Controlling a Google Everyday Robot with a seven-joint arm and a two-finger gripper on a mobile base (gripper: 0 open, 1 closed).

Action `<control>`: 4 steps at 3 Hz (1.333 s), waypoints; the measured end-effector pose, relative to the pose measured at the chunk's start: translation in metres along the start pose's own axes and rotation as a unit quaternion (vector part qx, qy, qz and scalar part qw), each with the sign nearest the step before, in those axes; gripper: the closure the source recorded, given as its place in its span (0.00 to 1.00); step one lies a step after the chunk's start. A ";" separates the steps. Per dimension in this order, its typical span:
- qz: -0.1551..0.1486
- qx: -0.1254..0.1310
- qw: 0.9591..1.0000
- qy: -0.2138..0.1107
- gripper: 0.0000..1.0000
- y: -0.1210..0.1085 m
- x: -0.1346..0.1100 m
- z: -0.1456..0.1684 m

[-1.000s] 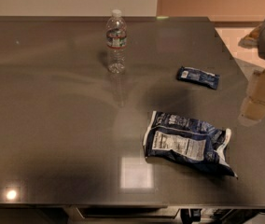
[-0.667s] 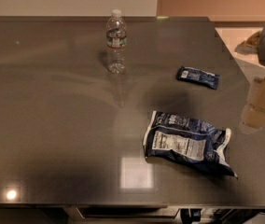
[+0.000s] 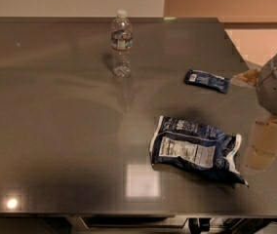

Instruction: Move blue chip bag near water bottle

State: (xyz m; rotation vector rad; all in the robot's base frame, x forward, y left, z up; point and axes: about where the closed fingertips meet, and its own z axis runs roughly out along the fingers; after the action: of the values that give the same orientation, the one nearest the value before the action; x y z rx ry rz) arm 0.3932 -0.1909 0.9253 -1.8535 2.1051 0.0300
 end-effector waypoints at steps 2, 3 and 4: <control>-0.003 -0.001 1.000 0.001 0.00 0.008 0.004 0.048; 0.003 -0.010 1.000 0.008 0.00 0.009 0.005 0.065; 0.011 -0.022 1.000 0.019 0.00 0.013 0.006 0.077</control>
Offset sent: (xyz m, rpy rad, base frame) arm 0.0093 0.0120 -0.0740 -0.0015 0.0106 -0.0053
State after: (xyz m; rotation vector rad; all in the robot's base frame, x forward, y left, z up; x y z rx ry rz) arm 0.3980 -0.1768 0.8488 -1.8707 2.1659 0.0465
